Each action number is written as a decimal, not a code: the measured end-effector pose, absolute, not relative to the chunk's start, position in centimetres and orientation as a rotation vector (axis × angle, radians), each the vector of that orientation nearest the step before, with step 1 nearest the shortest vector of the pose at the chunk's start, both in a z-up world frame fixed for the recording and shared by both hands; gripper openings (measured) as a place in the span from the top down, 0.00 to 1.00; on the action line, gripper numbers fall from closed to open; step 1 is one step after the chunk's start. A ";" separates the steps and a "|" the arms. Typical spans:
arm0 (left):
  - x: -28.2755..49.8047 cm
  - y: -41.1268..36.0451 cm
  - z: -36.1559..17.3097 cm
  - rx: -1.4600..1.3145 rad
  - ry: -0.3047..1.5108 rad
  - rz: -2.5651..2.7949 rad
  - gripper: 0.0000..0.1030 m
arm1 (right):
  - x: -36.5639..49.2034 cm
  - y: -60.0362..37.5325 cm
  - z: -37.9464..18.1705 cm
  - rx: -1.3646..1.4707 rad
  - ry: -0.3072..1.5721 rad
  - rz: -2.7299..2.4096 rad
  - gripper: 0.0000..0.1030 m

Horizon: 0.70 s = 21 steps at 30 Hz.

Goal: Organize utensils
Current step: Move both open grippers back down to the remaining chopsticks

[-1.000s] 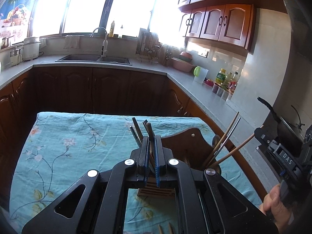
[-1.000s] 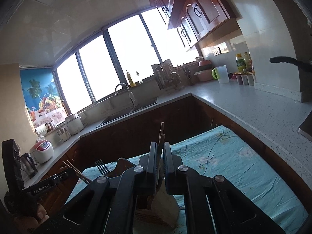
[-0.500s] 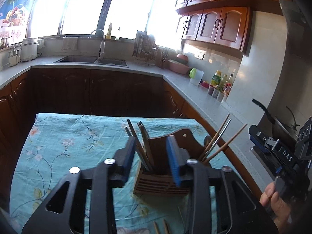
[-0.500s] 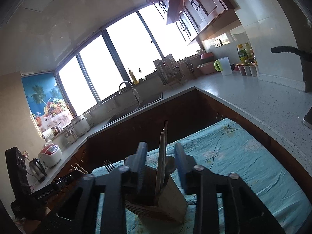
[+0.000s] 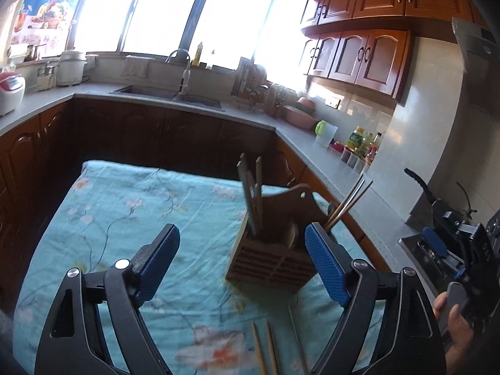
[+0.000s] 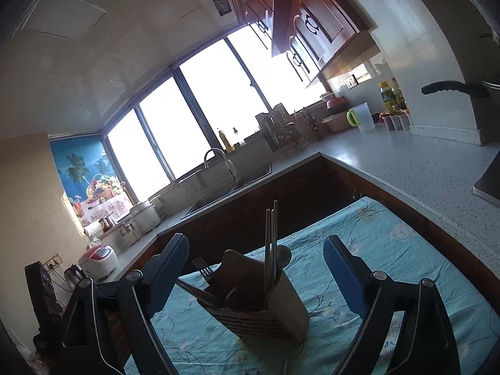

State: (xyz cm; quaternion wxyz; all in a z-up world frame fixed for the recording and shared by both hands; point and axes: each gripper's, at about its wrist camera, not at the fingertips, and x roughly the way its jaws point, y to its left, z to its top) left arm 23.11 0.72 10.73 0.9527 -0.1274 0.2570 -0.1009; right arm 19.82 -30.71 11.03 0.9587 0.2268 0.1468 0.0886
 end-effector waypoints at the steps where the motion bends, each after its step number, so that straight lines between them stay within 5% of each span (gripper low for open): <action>1: 22.5 1.0 10.2 -0.261 0.533 -0.200 0.16 | 19.3 -30.5 10.8 0.457 0.305 0.188 0.08; 21: 15.5 2.1 -0.1 -0.302 0.770 -0.150 0.16 | 12.5 -27.3 1.8 0.354 0.536 0.205 0.07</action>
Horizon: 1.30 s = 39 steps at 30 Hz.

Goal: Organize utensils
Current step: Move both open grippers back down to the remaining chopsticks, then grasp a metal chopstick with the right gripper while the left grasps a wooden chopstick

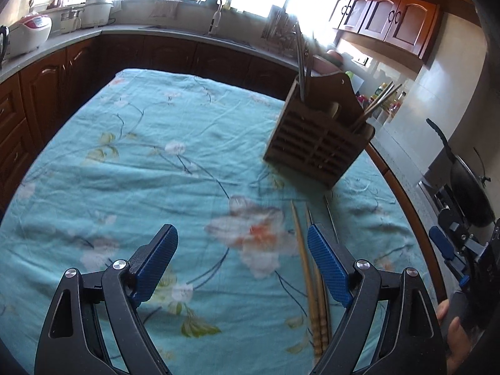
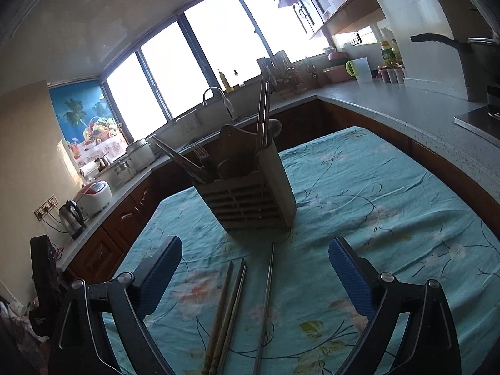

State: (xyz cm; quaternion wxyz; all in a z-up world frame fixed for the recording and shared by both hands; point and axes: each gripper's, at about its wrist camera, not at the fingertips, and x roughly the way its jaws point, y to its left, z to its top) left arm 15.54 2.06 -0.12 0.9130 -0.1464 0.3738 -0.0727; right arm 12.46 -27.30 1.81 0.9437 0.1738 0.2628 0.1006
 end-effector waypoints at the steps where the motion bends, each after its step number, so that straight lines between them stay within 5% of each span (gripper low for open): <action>1: 15.4 1.9 -0.4 -0.303 0.779 -0.156 0.16 | 12.3 -27.2 1.5 0.349 0.543 0.205 0.07; 16: 16.7 -0.4 -2.3 -0.244 0.853 -0.168 0.16 | 14.2 -26.4 -1.7 0.285 0.668 0.191 0.12; 25: 19.5 -2.0 -2.8 -0.189 0.901 -0.188 0.16 | 18.6 -25.2 -3.5 0.238 0.781 0.211 0.48; 39: 25.4 -6.4 -4.9 -0.074 1.013 -0.264 0.51 | 24.4 -23.1 -7.0 0.114 0.936 0.235 0.80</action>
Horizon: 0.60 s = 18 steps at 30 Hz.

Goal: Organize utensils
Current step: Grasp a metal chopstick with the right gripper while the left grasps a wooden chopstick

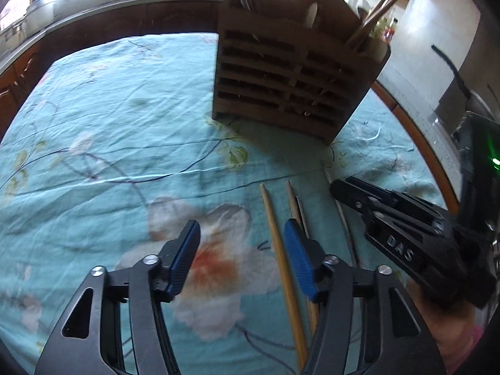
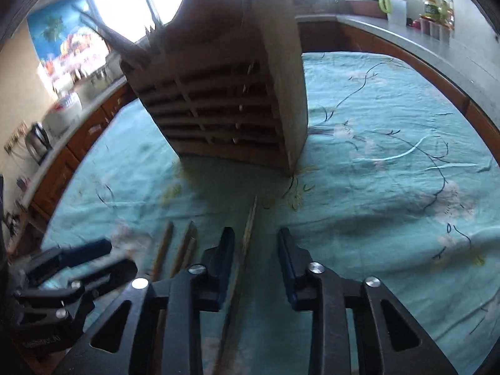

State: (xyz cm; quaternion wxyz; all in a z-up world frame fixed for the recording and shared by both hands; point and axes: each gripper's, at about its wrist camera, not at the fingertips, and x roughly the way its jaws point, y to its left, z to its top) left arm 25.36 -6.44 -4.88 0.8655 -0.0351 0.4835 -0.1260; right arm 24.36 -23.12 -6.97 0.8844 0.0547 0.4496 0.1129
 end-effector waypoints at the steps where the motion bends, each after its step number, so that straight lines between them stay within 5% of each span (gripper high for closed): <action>1: 25.7 -6.8 -5.1 -0.060 1.021 -0.270 0.58 | 24.2 -23.1 -7.0 0.094 0.943 0.229 0.86; 7: 25.9 -8.4 -5.4 0.030 1.008 -0.279 0.71 | 22.4 -24.7 -7.0 0.081 0.960 0.232 0.93; 15: 26.2 -10.1 -5.6 0.112 1.009 -0.289 0.74 | 22.6 -24.6 -7.0 0.102 0.955 0.195 0.90; 18: 26.1 -10.3 -5.8 0.125 0.979 -0.285 0.87 | 23.1 -24.1 -7.1 0.096 0.944 0.189 0.90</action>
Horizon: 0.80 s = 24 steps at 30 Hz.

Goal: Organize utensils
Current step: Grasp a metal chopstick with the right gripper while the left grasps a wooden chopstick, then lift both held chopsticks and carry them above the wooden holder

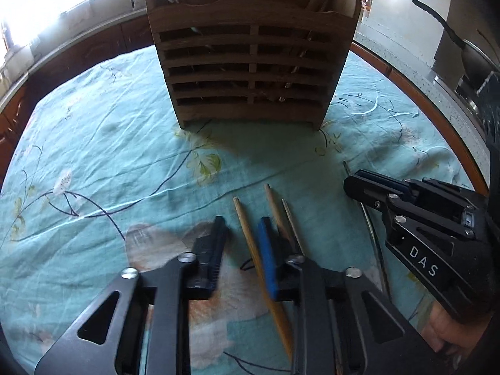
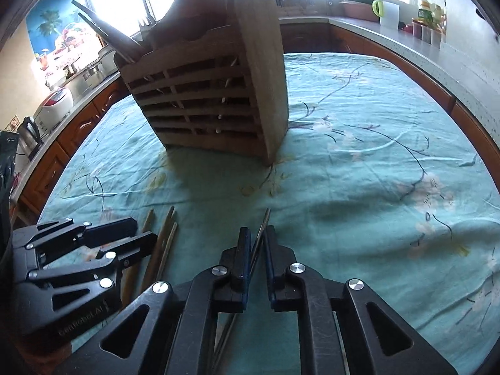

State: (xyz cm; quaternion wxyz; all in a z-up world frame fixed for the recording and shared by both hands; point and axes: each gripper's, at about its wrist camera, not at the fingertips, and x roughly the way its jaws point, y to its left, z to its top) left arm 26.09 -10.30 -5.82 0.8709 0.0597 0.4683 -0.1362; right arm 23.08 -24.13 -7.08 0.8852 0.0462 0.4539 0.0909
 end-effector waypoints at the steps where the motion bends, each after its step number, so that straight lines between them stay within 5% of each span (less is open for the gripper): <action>1: 26.2 -10.4 -5.9 0.121 0.975 -0.286 0.91 | 23.2 -24.0 -7.1 0.091 0.945 0.189 0.90; 24: 17.5 -1.2 5.1 -0.183 0.729 -0.392 0.96 | 16.4 -24.3 2.8 0.243 0.737 0.330 0.96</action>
